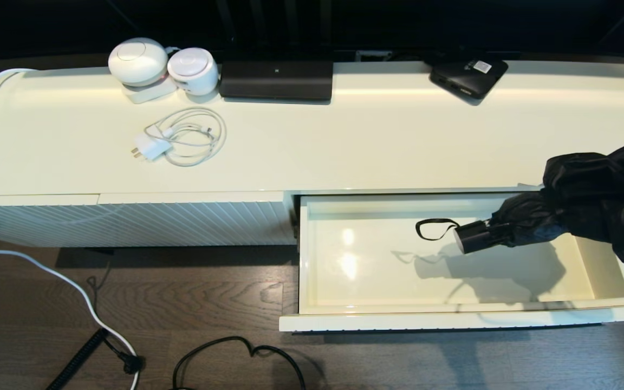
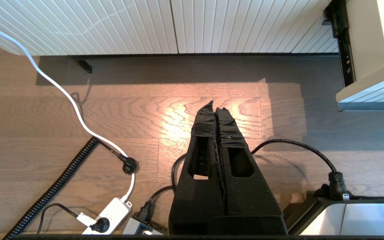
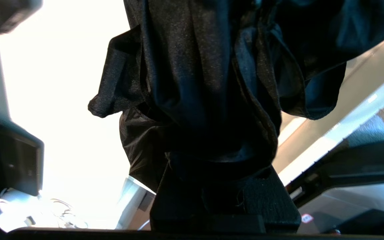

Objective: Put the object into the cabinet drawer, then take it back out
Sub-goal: Take the umbrella out of the drawer and put it on the table

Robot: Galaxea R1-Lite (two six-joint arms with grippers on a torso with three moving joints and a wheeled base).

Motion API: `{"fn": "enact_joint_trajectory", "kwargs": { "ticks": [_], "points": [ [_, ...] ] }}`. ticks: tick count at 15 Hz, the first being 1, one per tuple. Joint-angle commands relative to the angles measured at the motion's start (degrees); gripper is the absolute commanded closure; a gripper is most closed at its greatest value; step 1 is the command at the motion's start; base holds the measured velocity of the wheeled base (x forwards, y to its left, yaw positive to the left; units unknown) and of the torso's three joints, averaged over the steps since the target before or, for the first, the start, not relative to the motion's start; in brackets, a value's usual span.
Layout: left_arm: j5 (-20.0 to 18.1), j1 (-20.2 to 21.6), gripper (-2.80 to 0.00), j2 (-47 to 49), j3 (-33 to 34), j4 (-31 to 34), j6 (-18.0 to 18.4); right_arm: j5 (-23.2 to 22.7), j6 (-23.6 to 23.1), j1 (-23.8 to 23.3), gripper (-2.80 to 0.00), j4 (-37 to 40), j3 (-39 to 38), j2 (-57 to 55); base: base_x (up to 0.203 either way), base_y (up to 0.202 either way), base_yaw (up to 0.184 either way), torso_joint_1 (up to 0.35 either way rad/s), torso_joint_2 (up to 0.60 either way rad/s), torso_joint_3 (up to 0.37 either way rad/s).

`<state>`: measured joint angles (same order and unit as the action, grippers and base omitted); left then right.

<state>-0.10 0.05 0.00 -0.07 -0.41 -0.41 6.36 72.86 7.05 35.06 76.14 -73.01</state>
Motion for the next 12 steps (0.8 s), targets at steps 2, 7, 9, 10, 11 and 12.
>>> {"fn": "enact_joint_trajectory", "kwargs": {
  "ticks": [2,7,9,10,11,12],
  "points": [
    [0.0,0.0,0.0,0.0,0.0,0.0,0.0,-0.2,-0.2,-0.6,0.0,-0.3,1.6,-1.0,0.0,0.0,0.0,0.0,0.0,0.0],
    [0.0,0.0,0.0,0.0,0.1,0.0,0.0,-0.5,-0.3,-2.9,0.0,-0.6,9.7,-6.8,0.0,0.0,0.0,0.0,0.0,0.0],
    [0.0,0.0,0.0,0.0,0.0,0.0,0.0,-0.5,-0.2,-4.2,0.0,-0.2,13.1,-9.1,0.0,0.0,0.0,0.0,0.0,0.0],
    [0.0,0.0,0.0,0.0,0.0,0.0,0.0,-0.5,-0.2,-5.3,0.0,-0.1,14.7,-10.4,0.0,0.0,0.0,0.0,0.0,0.0],
    [0.0,0.0,0.0,0.0,0.0,0.0,0.0,-0.6,-0.2,-5.7,0.0,-0.1,16.3,-11.5,0.0,0.0,0.0,0.0,0.0,0.0],
    [0.0,0.0,0.0,0.0,0.0,0.0,0.0,-0.6,-0.1,-5.8,0.0,0.0,17.7,-12.7,0.0,0.0,0.0,0.0,0.0,0.0]
  ]
}}
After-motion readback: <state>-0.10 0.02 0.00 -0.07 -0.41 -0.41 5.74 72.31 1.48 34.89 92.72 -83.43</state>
